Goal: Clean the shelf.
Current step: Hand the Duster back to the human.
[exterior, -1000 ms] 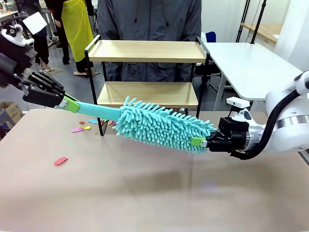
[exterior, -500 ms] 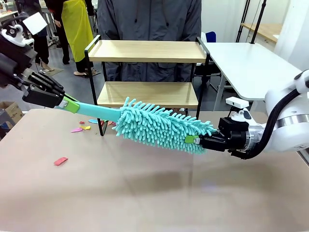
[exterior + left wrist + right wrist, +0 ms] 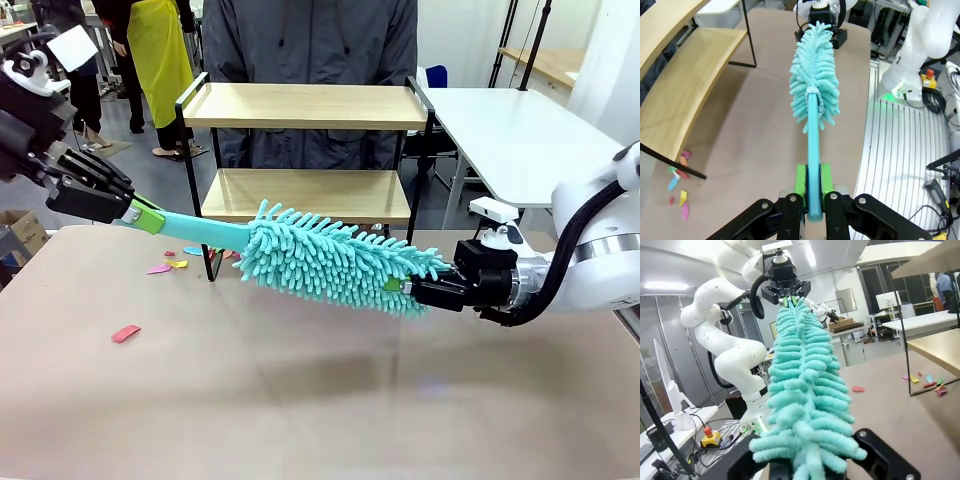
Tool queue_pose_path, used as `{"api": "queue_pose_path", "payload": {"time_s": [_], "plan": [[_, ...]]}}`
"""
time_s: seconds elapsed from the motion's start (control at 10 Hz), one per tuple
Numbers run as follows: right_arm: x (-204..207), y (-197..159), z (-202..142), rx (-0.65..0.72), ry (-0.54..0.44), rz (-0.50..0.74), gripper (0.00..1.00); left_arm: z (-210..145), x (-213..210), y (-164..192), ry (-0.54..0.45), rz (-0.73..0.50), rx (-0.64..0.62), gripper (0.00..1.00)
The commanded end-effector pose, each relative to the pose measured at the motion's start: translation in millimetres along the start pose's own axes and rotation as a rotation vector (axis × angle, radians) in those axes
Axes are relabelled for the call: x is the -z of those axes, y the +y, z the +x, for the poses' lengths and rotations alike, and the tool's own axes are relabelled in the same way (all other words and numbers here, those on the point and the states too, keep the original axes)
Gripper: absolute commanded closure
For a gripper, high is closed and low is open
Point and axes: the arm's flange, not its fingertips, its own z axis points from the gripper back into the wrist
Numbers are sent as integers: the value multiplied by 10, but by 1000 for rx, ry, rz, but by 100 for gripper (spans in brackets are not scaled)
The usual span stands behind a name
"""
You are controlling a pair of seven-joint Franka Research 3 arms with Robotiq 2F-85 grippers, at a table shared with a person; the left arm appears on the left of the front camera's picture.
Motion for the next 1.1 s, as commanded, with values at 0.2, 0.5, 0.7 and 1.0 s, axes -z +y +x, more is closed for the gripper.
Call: {"api": "queue_pose_path", "payload": {"time_s": [0.2, 0.5, 0.7, 1.0], "plan": [[0, 0, 0, 0, 0, 0, 100, 13, -37, -41, 4, -24, -2, 30], [0, 0, 0, 0, 0, 0, 100, 63, -518, -147, 11, 36, -20, 0], [0, 0, 0, 0, 0, 0, 100, -70, -1086, -121, -3, 33, -62, 0], [0, 0, 0, 0, 0, 0, 100, -533, -1899, -110, 100, 94, -166, 0]]}}
